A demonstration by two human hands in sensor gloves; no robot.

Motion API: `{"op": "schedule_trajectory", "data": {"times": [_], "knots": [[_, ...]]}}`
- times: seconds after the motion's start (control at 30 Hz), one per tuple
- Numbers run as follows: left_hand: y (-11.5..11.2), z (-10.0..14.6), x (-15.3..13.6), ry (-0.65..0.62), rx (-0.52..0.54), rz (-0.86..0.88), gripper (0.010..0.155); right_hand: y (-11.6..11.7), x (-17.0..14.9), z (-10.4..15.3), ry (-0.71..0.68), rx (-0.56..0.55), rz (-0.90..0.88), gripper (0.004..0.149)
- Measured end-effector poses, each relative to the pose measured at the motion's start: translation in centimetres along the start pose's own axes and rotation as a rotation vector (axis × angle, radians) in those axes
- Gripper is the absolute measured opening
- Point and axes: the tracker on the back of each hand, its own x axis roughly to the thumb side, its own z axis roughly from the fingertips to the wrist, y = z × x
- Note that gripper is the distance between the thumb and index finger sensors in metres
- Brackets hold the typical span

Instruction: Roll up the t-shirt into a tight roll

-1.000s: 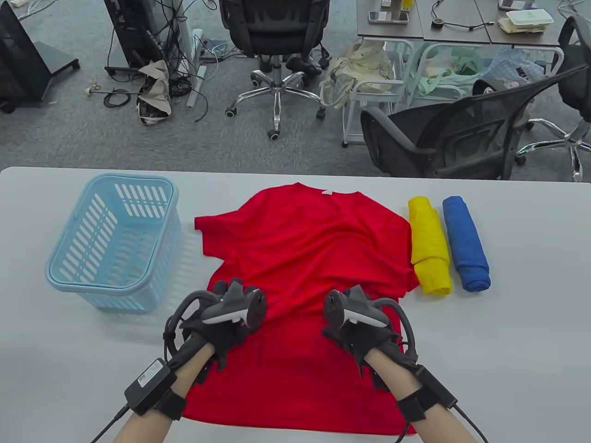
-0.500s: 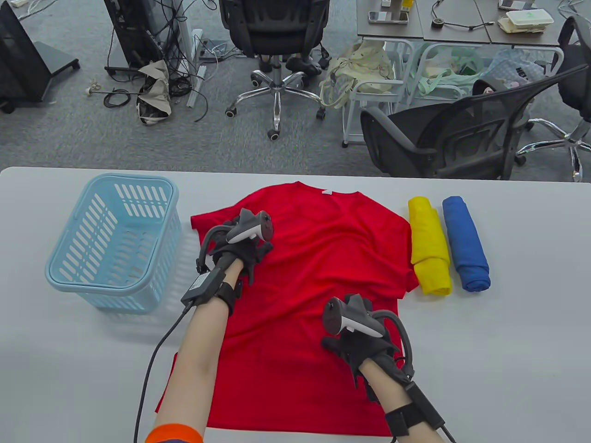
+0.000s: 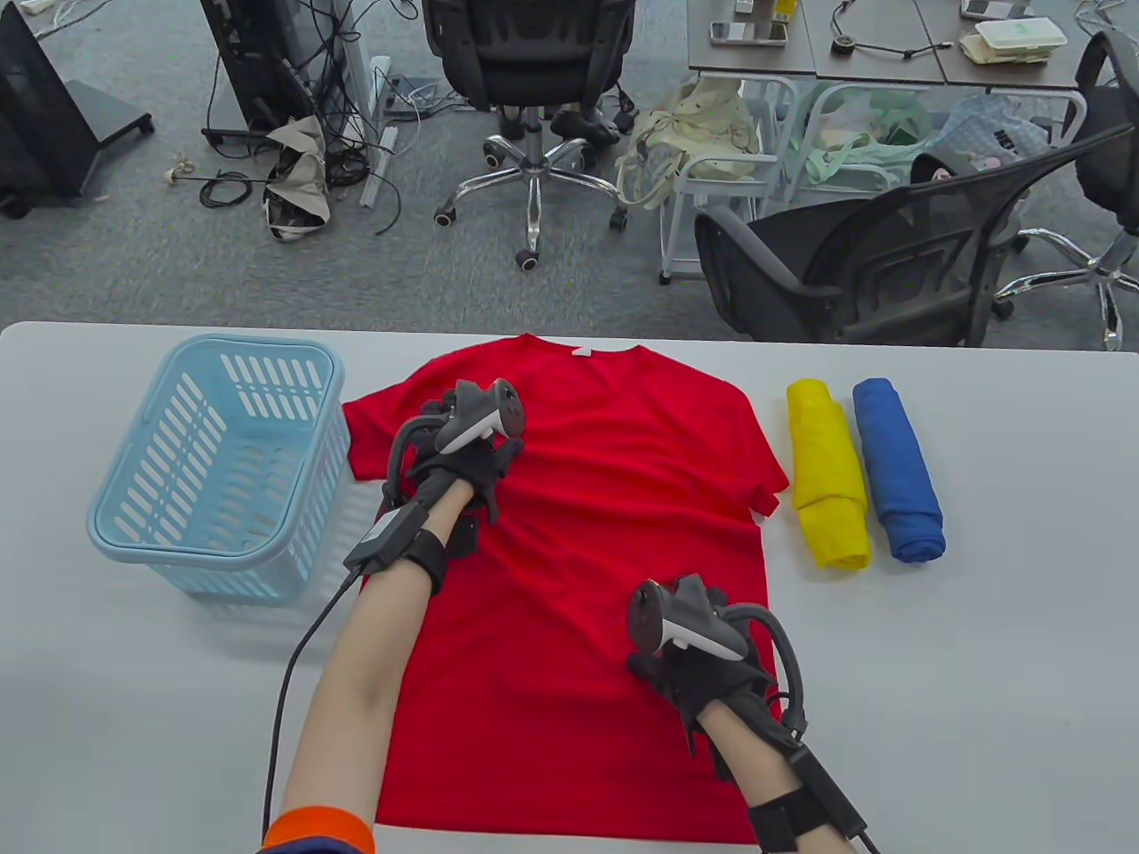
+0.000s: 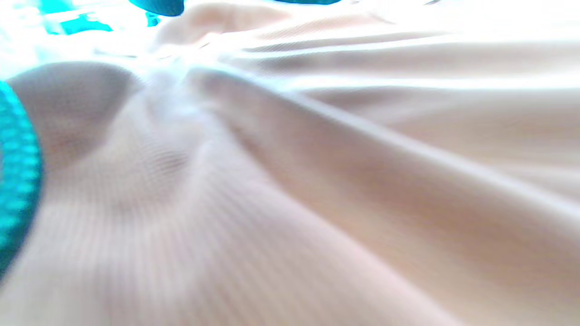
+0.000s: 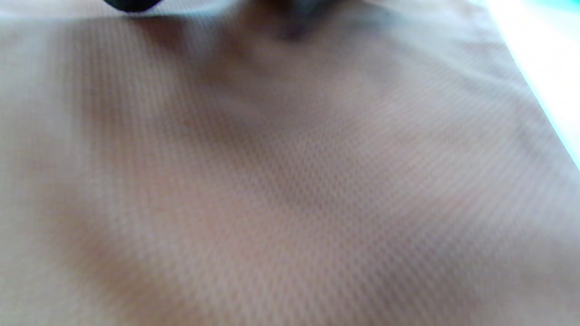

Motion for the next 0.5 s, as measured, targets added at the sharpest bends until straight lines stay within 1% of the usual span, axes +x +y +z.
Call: {"op": "schedule_trajectory", "data": {"times": [0.07,0.13,0.2,0.23,0.3,0.33,0.4,0.43,0.47,0.5], "knots": [[-0.3,2.0,1.0,-0.016,0.019,-0.004,0.078,-0.1,-0.1,-0.3,0.005,0.003,0.006,0.082],[-1.4,4.3,2.0,-0.073,0.005,0.01,0.078,-0.2,-0.2,-0.4,0.004,0.005,0.011,0.081],[-2.9,6.6,2.7,-0.118,-0.017,-0.006,0.077,-0.5,-0.3,-0.2,-0.004,-0.008,0.037,0.079],[-3.9,7.9,2.9,-0.145,-0.027,-0.046,0.077,-0.7,-0.4,0.1,-0.018,-0.01,0.048,0.078],[-5.6,10.3,2.8,-0.159,-0.022,-0.14,0.077,-1.3,-0.6,0.4,-0.067,-0.007,0.033,0.075],[-6.7,11.7,2.5,-0.154,-0.016,-0.191,0.075,-1.8,-1.0,0.6,-0.108,0.003,0.011,0.072],[-8.0,13.4,2.0,-0.11,-0.002,-0.24,0.073,-3.0,-1.8,0.5,-0.138,0.002,-0.038,0.065],[-9.2,14.6,1.6,-0.09,-0.005,-0.257,0.073,-4.3,-3.0,-0.1,-0.159,0.016,-0.093,0.06],[-10.1,15.1,1.3,-0.091,-0.02,-0.266,0.073,-5.2,-3.8,-0.7,-0.145,0.019,-0.147,0.057],[-11.1,15.6,0.8,-0.097,-0.063,-0.272,0.074,-6.5,-4.9,-1.5,-0.115,0.002,-0.198,0.057]]}}
